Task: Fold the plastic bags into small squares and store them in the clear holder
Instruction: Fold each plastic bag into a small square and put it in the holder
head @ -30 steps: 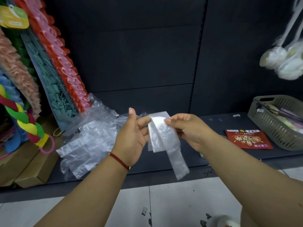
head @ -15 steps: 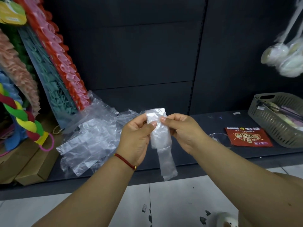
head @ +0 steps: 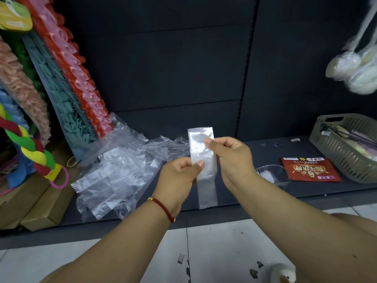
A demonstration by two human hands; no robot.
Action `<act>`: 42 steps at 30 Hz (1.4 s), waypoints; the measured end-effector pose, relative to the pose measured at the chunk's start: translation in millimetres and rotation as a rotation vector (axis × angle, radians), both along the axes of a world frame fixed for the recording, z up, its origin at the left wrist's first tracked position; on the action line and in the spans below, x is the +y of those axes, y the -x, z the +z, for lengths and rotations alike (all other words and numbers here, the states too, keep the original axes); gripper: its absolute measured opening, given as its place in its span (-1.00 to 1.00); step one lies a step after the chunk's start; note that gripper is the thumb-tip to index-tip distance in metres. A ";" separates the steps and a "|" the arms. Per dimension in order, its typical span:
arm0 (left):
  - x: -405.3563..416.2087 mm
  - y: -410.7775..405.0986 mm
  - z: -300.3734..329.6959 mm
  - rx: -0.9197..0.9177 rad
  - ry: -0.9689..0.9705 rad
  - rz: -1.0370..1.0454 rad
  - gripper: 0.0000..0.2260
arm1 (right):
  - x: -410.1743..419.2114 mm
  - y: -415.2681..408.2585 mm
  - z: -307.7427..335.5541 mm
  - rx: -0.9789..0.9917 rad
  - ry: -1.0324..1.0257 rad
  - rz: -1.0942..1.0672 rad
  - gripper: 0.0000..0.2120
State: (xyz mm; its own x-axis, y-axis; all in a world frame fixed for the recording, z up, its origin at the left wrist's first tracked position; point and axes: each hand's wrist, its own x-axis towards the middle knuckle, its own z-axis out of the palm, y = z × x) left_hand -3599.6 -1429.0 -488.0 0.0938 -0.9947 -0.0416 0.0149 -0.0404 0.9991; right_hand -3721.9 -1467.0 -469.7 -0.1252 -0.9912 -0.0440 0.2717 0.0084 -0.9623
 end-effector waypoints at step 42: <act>-2.7 -23.1 15.2 0.216 -0.408 0.070 -0.79 | -1.2 3.7 -8.5 0.428 0.121 0.414 -0.49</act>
State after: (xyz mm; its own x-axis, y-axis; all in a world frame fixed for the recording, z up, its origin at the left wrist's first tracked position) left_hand -3576.6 -1431.7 -472.7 0.1062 -0.8846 -0.4542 0.2380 -0.4209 0.8753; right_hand -3725.6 -1468.2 -478.2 0.2904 -0.9560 0.0413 -0.1422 -0.0858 -0.9861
